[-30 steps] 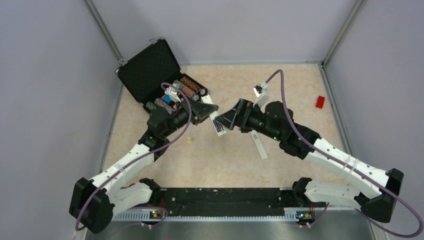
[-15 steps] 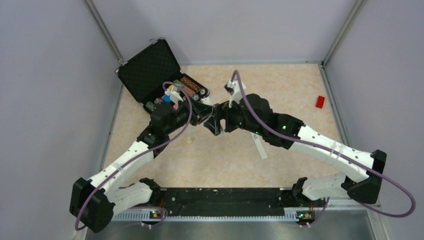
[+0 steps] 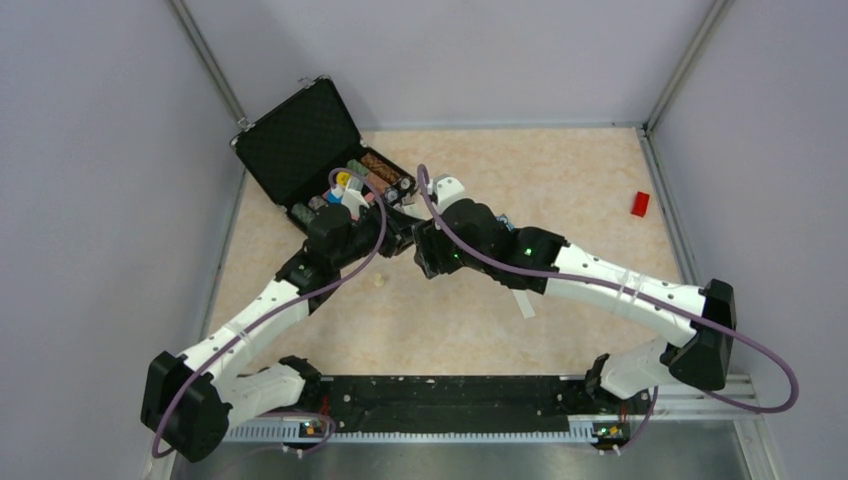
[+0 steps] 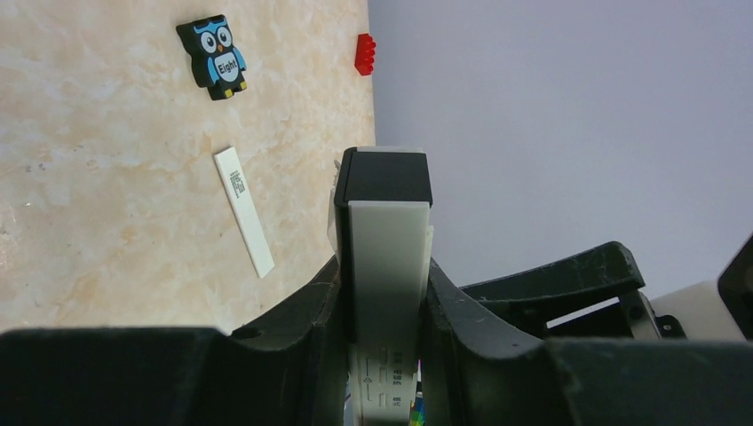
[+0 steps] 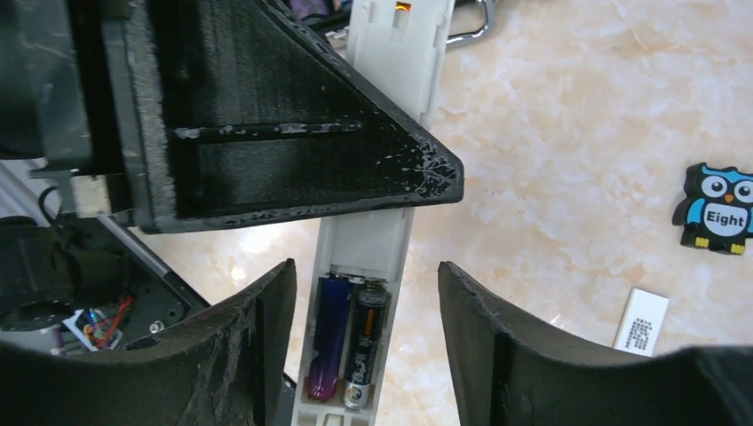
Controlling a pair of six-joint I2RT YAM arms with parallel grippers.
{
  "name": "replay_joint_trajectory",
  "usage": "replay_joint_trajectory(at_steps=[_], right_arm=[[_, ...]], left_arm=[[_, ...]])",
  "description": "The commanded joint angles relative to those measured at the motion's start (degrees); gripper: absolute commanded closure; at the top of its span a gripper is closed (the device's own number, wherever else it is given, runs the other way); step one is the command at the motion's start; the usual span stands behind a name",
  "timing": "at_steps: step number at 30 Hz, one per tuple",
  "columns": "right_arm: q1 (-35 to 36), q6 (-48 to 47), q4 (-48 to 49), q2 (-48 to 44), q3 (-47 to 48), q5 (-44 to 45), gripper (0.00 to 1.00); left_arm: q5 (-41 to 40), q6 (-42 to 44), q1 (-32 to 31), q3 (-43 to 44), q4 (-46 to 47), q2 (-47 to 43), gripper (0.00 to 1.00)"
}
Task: Load the batteries into the remote control
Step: Place the remote control at the center of the board.
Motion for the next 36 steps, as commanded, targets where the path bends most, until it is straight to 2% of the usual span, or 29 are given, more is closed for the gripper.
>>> replay_joint_trajectory(at_steps=[1, 4, 6, 9, 13, 15, 17, 20, 22, 27, 36], right_arm=[[0.67, -0.6, -0.1, 0.9, 1.15, 2.99, 0.43], [0.63, -0.4, -0.1, 1.37, 0.97, 3.03, 0.54], [0.58, -0.34, -0.04, 1.58, 0.73, 2.9, 0.64], [0.56, -0.17, -0.01, 1.62, -0.18, 2.72, 0.7], [0.54, -0.13, -0.26, 1.37, -2.39, 2.63, 0.75], [0.46, 0.24, -0.49, 0.95, -4.05, 3.12, 0.74], [0.1, 0.71, -0.83, 0.24, -6.57, 3.2, 0.74], [-0.13, 0.8, -0.24, -0.61, -11.43, 3.47, 0.74], [-0.18, 0.09, 1.02, -0.5, -14.87, 3.75, 0.74], [-0.21, -1.4, 4.11, 3.94, -20.32, 5.07, 0.74], [-0.22, -0.44, 7.28, 12.69, -21.48, 3.61, 0.74]], left_arm=[[0.15, 0.87, 0.08, 1.83, 3.73, -0.22, 1.0], [0.18, 1.06, 0.01, 1.6, 3.93, -0.21, 1.0], [0.2, 1.16, 0.02, 1.48, 3.95, -0.21, 0.94], [-0.09, 2.39, 0.05, 1.63, 2.79, -0.27, 0.77], [-2.37, 4.07, 0.02, 0.9, -0.29, -1.59, 0.43], [-5.17, 4.92, 0.2, 0.39, -3.68, -2.82, 0.35], [-11.96, 4.19, 0.48, 0.32, -12.82, -4.73, 0.32], [-26.63, 1.85, 1.8, -1.29, -25.38, -9.28, 0.29], [-30.12, 0.75, 3.4, -3.81, -28.9, -12.74, 0.28], [-31.19, 0.91, 5.78, -7.28, -29.09, -18.34, 0.28], [-26.84, 3.65, 6.42, -5.56, -28.41, -15.15, 0.28]])
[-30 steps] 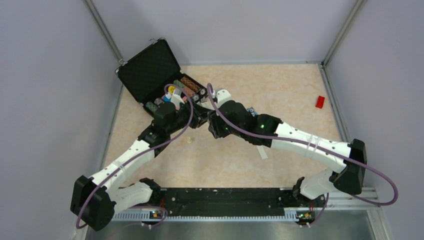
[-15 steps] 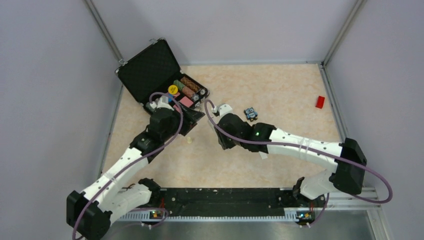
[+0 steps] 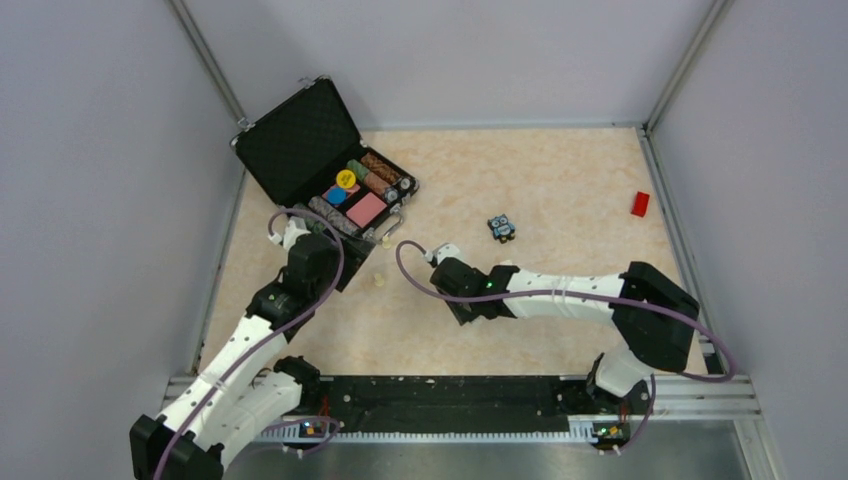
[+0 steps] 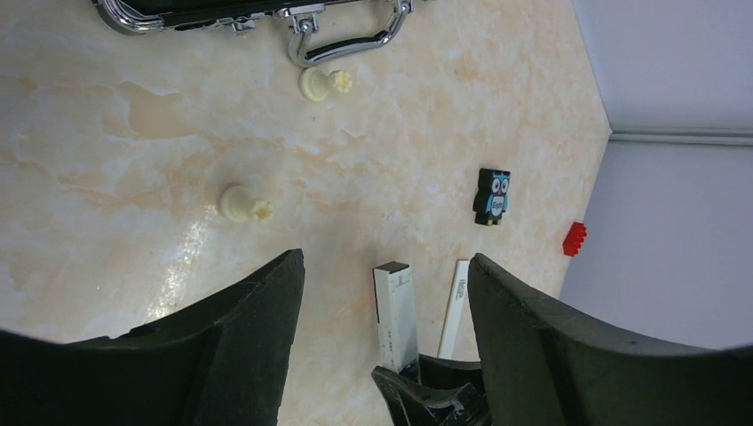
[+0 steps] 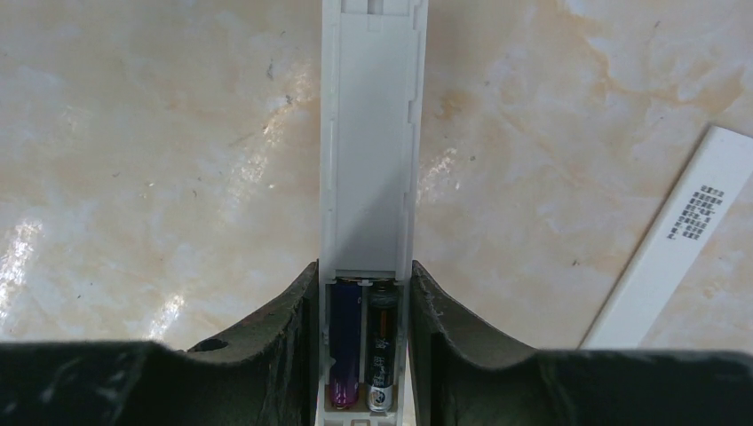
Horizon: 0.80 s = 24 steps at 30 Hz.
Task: Load the batteries into the remote control
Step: Place the remote control at the center of the board.
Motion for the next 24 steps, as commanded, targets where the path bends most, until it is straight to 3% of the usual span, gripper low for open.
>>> replay_joint_trajectory(at_steps=[1, 6, 16, 24], right_arm=[[-0.31, 0.75, 4.32, 3.35, 0.49, 0.61, 0.74], [-0.23, 1.31, 4.07, 6.13, 0.96, -1.01, 0.72], [-0.21, 1.35, -1.51, 6.85, 3.23, -1.22, 0.46], [-1.36, 4.5, -7.51, -0.61, 7.37, 0.07, 0.33]], left_arm=[[1.61, 2.12, 0.34, 1.32, 1.0, 1.26, 0.28], [2.53, 2.42, 0.83, 1.29, 1.77, 1.48, 0.28], [4.17, 3.81, 1.72, 1.72, 2.25, 2.48, 0.29], [6.39, 6.55, 1.84, 1.61, 4.66, 3.48, 0.29]])
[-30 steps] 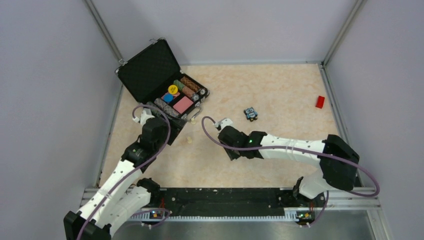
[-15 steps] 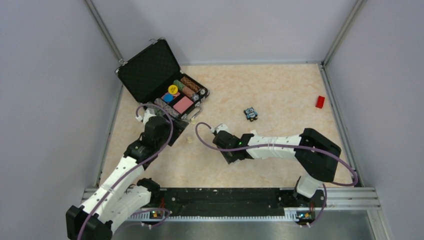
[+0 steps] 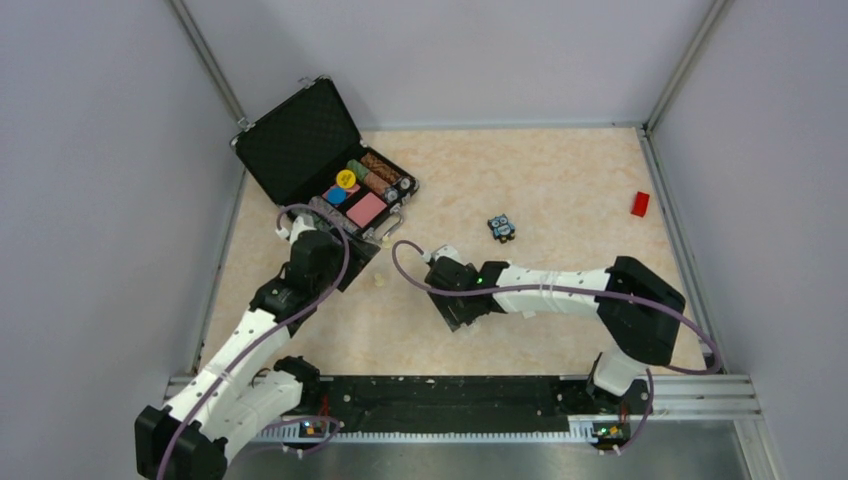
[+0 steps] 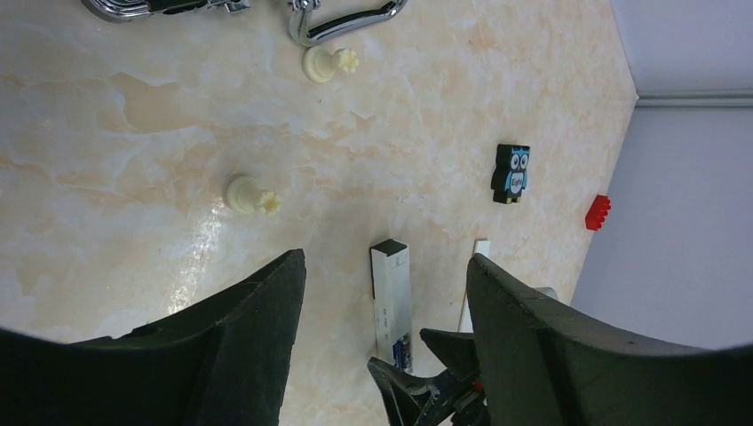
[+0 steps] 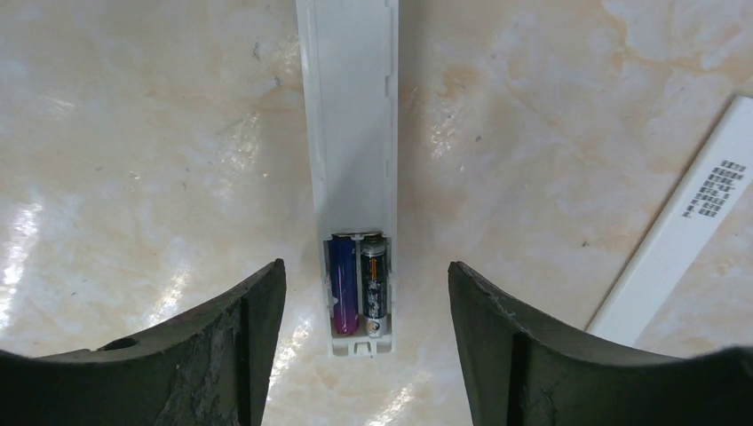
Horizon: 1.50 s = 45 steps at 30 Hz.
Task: Load the batteries into the remote control
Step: Place the remote control at the center of the board, then adjust the battery in the remote control.
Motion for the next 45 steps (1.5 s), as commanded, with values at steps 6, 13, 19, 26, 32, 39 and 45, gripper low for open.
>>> replay_joint_trajectory(at_steps=[6, 13, 19, 26, 32, 39, 45], right_arm=[[-5.02, 4.95, -5.78, -12.73, 2.09, -0.7, 0.42], [-4.93, 1.9, -4.02, -10.15, 0.13, -5.37, 0.69], [-4.95, 1.18, -3.78, -8.23, -0.19, -7.26, 0.82], [-4.92, 0.75, -3.14, -5.56, -0.21, -9.18, 0.89], [-4.86, 0.51, -3.09, -3.94, -0.31, -9.97, 0.95], [-4.45, 0.29, -3.18, -2.66, -0.63, -9.84, 0.98], [-4.06, 0.4, -3.25, -1.34, -0.76, -9.16, 1.0]], left_arm=[[4.68, 4.02, 0.28, 1.27, 7.69, 2.43, 0.29], [7.83, 4.38, 0.29, 1.16, 9.14, 4.45, 0.31], [8.27, 4.65, 0.31, 1.0, 9.23, 4.62, 0.31], [8.37, 4.83, 0.29, 0.83, 9.23, 4.8, 0.31], [8.09, 4.83, 0.31, 0.46, 9.24, 4.89, 0.31], [7.65, 4.97, 0.29, 0.22, 9.36, 5.01, 0.31], [7.67, 5.05, 0.29, 0.25, 9.52, 5.27, 0.31]])
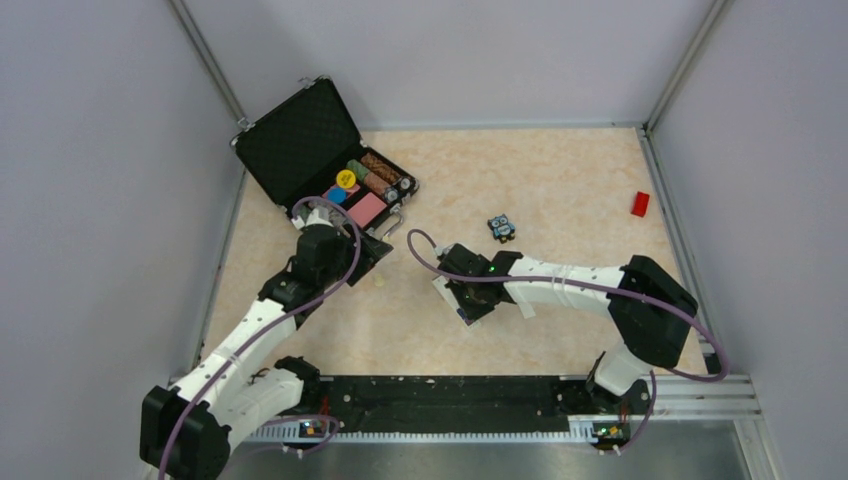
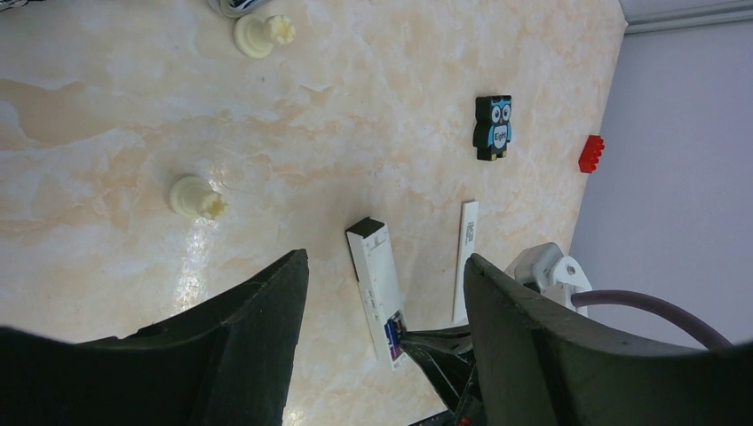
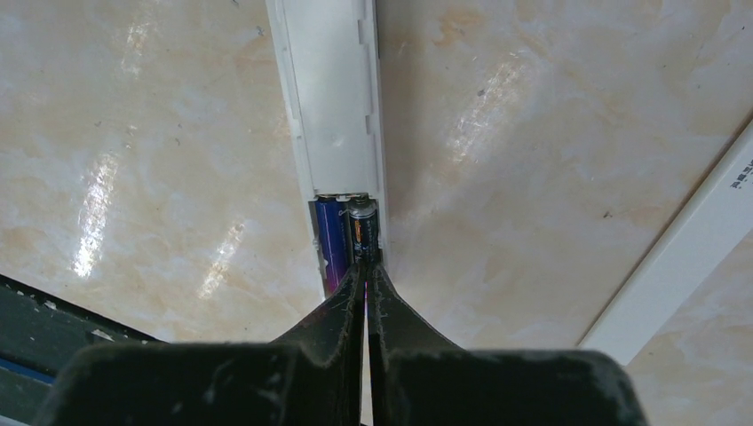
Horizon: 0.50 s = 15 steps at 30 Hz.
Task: Load the batteries into the remote control
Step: Adjust the battery in the remote control.
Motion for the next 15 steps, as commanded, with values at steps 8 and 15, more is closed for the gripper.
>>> replay_joint_trajectory(at_steps=[8, 15], right_arm=[[0.76, 2.04, -1.75, -1.11, 3.75, 3.76, 1.0], [-1.73, 6.0, -6.24, -6.88, 10.41, 5.26, 0.77]], left_arm=[[-0.09, 0.82, 0.33, 0.54, 2.99, 0.65, 0.31], [0.18, 0.9, 0.39, 1.23, 3.26, 1.34, 0.31]])
